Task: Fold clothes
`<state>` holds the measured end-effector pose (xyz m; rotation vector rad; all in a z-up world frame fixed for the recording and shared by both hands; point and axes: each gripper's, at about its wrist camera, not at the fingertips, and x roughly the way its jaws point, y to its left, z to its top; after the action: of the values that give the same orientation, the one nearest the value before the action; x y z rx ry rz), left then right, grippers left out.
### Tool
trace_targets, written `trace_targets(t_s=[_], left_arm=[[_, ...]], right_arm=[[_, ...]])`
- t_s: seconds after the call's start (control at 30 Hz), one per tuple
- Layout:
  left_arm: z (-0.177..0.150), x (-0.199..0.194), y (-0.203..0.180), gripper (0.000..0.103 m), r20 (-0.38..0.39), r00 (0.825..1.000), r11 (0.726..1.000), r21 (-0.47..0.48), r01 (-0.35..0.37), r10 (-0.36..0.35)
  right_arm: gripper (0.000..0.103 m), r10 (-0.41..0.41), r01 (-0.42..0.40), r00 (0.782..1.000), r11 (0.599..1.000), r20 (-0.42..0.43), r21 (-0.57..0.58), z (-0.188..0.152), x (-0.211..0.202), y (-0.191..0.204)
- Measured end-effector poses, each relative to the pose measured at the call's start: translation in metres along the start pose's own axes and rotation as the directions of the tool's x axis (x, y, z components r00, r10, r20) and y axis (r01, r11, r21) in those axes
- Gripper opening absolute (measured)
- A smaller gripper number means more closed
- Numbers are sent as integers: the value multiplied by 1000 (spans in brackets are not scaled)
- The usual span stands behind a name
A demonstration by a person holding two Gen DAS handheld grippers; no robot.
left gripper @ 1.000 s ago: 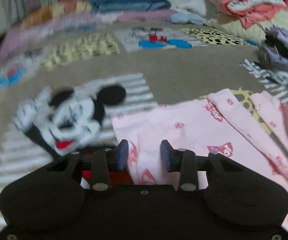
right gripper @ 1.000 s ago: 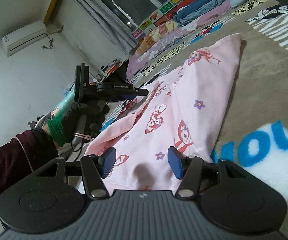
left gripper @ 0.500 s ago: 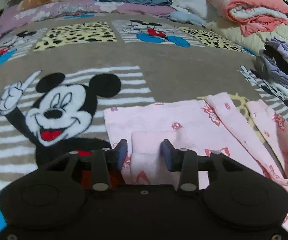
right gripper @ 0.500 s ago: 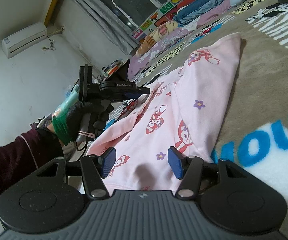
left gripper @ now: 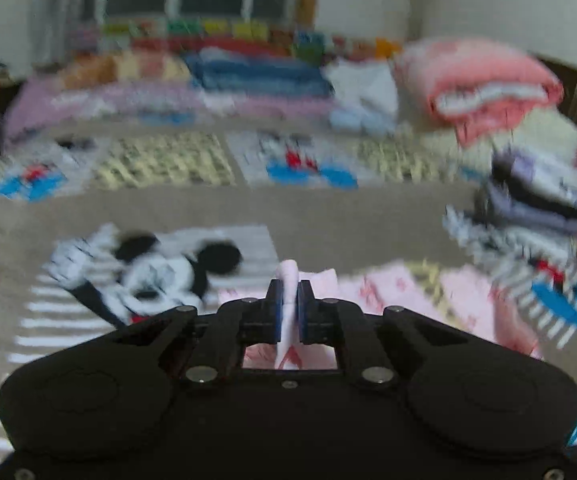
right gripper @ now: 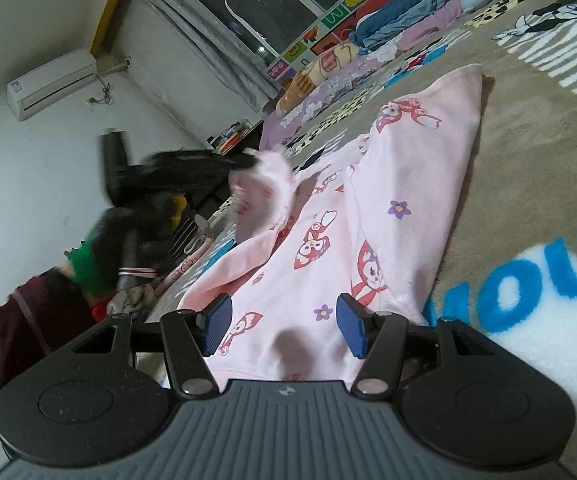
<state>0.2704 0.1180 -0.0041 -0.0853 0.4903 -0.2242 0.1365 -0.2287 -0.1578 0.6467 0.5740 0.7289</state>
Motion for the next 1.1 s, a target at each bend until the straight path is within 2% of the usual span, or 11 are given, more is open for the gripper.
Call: trace_targets(t_s=[0.13,0.23,0.33,0.57,0.7,0.9,1.1], left_arm=[[14,-58,1,5,127,988,995,-57,-78,85],[19,-92,5,5,181,969,985,-69,-157,167],[14,-121,14,5,205,949,971,-79,-227,239],[-27,-159,49,5,187,904,918,-177,-355,385],[-55,-165,68,5,154,891,891,-240,-385,427],[-95,-159,99,5,104,879,849,-332,-411,466],[-131,-149,130,5,56,887,823,-404,-400,459]], right_arm=[[58,1,-1,1000,1000,4,0,0,0,0],[58,-1,1,1000,1000,6,-1,1,1,0],[58,-4,4,1000,1000,6,-3,1,1,1],[58,-9,10,1000,1000,10,-10,0,-1,2],[58,-12,12,1000,1000,15,-15,0,-2,2],[58,-13,13,1000,1000,17,-22,-2,-2,1],[58,-16,16,1000,999,15,-30,-1,-1,1]])
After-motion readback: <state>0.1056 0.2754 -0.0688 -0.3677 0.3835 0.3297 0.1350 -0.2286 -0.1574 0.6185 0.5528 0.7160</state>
